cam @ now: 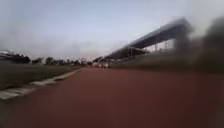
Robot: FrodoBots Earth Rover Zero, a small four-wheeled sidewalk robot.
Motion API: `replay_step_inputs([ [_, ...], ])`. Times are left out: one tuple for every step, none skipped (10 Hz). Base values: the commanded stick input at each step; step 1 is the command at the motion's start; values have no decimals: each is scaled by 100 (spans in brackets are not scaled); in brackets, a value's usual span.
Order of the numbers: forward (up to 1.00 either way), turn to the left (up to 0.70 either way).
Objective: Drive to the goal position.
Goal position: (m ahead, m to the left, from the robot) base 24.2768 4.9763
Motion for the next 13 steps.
replay_step_inputs([
  [70,0],
  [70,0],
  [70,0],
  [70,-24],
  [70,-31],
  [70,-34],
  [70,-34],
  [70,-34],
  [70,-27],
  [70,-7],
  [70,0],
  [70,0],
  [70,0],
])
